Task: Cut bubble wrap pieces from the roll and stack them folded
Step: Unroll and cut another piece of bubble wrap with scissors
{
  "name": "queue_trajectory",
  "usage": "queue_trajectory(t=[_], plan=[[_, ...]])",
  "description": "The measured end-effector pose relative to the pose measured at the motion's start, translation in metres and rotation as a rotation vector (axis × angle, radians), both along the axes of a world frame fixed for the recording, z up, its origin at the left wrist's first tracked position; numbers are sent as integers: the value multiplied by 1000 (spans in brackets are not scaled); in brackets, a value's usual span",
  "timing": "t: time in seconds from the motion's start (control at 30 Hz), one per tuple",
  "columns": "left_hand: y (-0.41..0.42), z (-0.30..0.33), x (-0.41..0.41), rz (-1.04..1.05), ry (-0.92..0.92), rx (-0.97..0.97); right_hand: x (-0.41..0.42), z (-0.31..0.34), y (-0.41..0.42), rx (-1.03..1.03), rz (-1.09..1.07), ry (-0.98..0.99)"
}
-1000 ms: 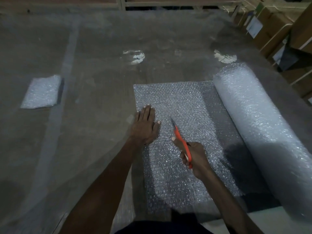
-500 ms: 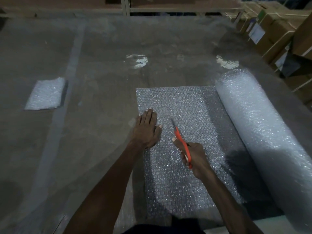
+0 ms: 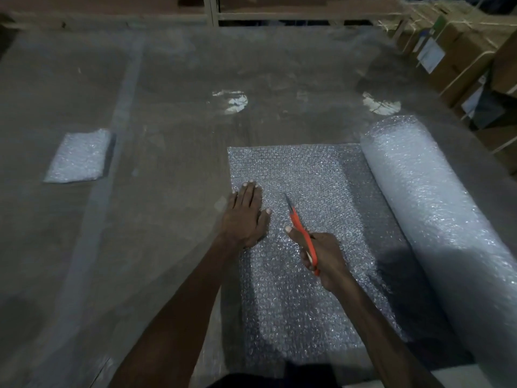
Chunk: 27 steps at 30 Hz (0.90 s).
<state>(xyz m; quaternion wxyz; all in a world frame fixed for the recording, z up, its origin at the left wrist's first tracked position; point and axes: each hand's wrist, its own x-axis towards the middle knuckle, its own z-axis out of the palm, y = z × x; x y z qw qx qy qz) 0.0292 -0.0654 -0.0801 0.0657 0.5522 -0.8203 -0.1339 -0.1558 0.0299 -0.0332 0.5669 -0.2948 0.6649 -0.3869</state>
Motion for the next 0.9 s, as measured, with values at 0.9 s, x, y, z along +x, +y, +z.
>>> queue_trajectory(t=[0.9], plan=[[-19,5,-1,-6,-44,8,5,10,-28,20,-15,1]])
